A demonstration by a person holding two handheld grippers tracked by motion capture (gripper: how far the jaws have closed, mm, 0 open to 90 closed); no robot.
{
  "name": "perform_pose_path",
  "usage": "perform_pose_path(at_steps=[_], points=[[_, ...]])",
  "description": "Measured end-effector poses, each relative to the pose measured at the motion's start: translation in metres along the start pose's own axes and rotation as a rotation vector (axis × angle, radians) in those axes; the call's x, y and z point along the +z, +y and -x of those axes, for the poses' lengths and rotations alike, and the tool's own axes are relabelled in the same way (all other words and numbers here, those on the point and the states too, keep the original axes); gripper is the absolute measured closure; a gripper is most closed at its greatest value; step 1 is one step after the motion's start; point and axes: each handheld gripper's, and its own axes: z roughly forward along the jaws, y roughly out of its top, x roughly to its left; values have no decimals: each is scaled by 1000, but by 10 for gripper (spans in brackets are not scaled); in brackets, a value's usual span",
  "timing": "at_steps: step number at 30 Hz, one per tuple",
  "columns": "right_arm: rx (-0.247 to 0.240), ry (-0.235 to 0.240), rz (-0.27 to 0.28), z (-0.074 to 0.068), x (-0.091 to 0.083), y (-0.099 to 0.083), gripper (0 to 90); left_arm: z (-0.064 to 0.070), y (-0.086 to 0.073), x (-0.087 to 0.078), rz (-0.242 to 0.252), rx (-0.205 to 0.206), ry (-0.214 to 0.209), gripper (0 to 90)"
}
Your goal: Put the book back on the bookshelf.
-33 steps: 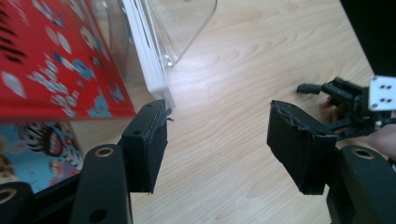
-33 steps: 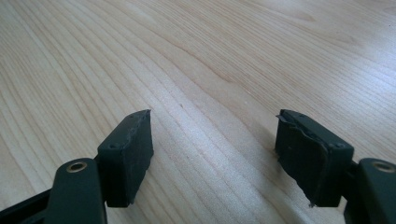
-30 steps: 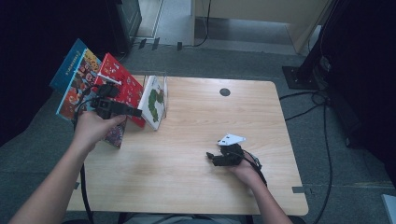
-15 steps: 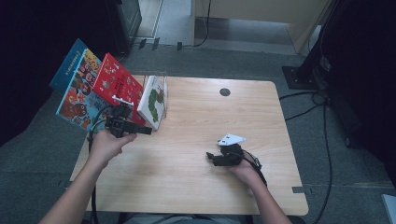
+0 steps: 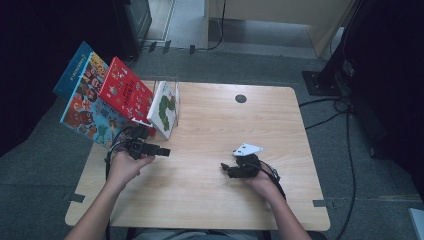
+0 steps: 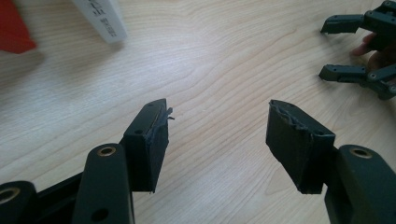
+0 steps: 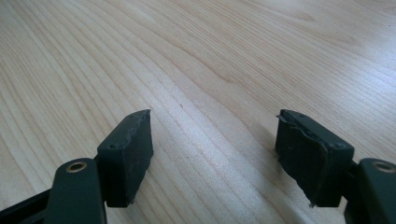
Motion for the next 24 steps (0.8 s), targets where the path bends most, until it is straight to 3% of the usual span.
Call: perform_pose_path(at_steps=[14,24], points=[[-1,0,1,0,0,0,273,0,-16,18,4,30,35,390],[-5,3,0,0,0,0,261,-3,-24,22,17,33,23,384]])
